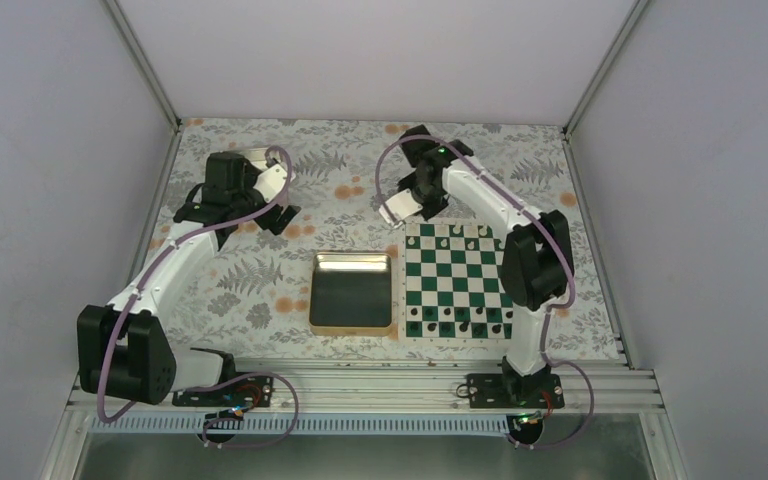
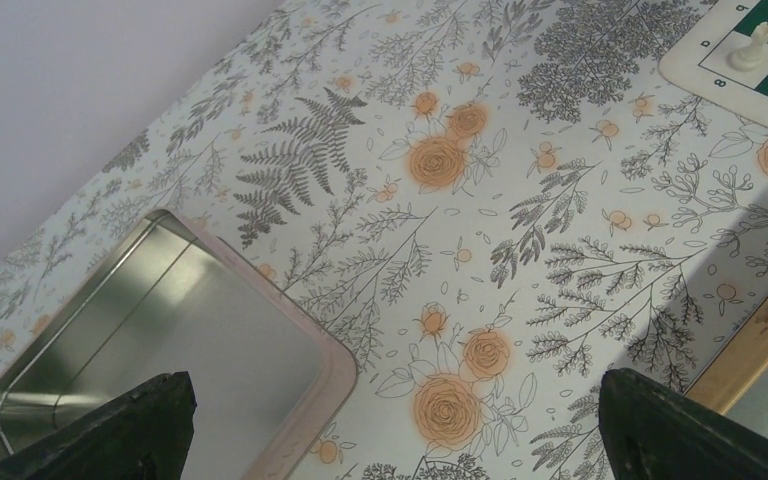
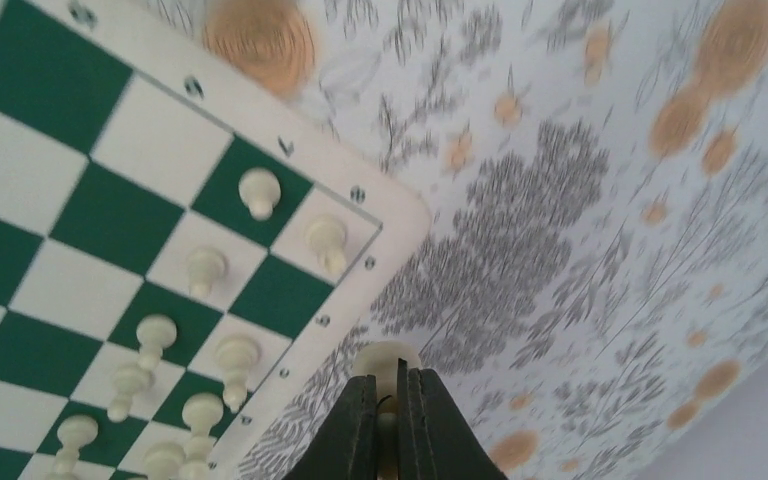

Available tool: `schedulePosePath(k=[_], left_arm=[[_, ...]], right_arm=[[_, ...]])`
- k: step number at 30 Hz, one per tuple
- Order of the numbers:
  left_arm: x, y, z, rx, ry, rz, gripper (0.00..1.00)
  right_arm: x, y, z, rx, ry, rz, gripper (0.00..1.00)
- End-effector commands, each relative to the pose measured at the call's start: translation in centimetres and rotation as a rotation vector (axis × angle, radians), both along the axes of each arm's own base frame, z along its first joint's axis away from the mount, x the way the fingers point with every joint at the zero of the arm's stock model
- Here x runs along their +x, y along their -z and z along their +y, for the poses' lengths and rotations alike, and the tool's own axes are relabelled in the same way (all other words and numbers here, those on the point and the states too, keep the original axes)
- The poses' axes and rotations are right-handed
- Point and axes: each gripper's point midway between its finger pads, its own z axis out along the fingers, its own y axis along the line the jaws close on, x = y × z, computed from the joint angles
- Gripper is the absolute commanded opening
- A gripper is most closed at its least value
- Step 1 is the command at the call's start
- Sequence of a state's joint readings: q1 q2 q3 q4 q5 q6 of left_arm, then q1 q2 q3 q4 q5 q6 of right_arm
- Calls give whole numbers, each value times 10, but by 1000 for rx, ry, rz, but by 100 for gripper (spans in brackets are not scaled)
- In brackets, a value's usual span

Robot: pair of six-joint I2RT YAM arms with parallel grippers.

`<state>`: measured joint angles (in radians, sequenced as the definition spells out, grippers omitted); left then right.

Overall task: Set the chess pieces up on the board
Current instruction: Place the chess piece on the chessboard.

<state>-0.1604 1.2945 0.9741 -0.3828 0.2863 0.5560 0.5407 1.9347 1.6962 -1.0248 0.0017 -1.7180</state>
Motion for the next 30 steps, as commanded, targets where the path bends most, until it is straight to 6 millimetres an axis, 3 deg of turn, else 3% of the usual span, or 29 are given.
schedulePosePath(k=[1, 7, 23, 30], left_arm=[[5, -14, -7, -27, 17, -31, 100], [4, -11, -8, -32, 21, -21, 100], [6, -8, -8, -26, 19, -14, 100], [5, -9, -8, -26, 18, -14, 100]], right_arm=[[16, 9, -24, -10, 80, 51, 4], [27, 24, -40, -13, 137, 115, 4], [9, 75, -50, -62, 186, 231, 4], [10, 82, -51, -59, 206, 230, 4]])
